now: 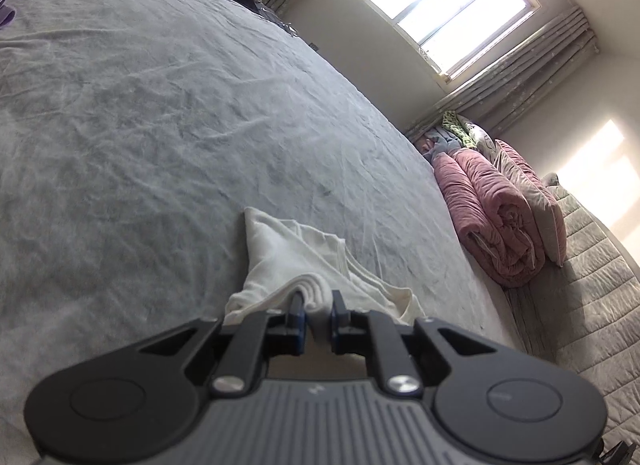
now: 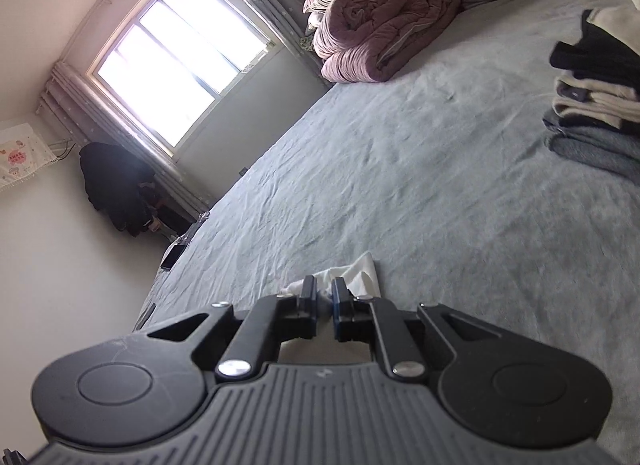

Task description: Fold clothes

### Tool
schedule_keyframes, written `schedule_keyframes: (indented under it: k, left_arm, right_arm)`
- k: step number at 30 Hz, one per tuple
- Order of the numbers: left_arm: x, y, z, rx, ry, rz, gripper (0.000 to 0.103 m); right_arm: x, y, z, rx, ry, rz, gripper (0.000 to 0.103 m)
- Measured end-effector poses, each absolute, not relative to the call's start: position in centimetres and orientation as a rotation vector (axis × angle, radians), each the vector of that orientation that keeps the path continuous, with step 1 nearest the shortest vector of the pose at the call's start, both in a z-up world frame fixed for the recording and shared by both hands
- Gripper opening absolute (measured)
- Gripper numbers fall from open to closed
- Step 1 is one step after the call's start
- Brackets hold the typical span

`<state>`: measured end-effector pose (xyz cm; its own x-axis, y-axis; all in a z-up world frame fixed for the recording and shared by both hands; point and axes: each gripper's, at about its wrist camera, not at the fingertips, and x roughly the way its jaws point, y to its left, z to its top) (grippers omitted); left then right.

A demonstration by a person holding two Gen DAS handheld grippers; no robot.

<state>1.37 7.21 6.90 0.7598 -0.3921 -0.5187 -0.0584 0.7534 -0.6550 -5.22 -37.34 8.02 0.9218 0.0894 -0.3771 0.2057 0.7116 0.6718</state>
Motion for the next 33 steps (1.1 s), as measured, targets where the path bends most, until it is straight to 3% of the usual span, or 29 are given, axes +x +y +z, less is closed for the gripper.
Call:
schedule_keyframes:
  k: [13,23,26,29,31,33]
  left_arm:
    - [11.1,6.4,5.3,-0.726,0.813,-0.121,0.01]
    - [14.3,7.1,2.8,-0.782,0.871,-0.152,0.013]
    - [14.2,7.8,2.6,-0.827,0.869,-0.174,0.015]
    - [13.9,8.3,3.1,-0.843,0.848,-0.179,0.024]
    - [13.7,8.8,3.6,-0.839,0.813,-0.16,0.046]
    - [13.6,9.6,3.9,-0.846,0.793,-0.153,0.047]
  right_arm:
    - [6.9,-36.5,7.6,0.6,0.483,-0.08,0.01]
    - [9.9,-36.1,4.4,0.575,0.551,-0.108,0.011]
    - [9.9,-36.9,4.0,0.625,0.549,-0.098,0.015]
    - [9.6,-37.4,4.5,0.603,0.513,-0.111,0.015]
    - [9.5,-37.7,5.0,0.569,0.494,-0.122,0.015]
    - [9.5,-38.0,5.1,0.554,0.494,-0.112,0.015]
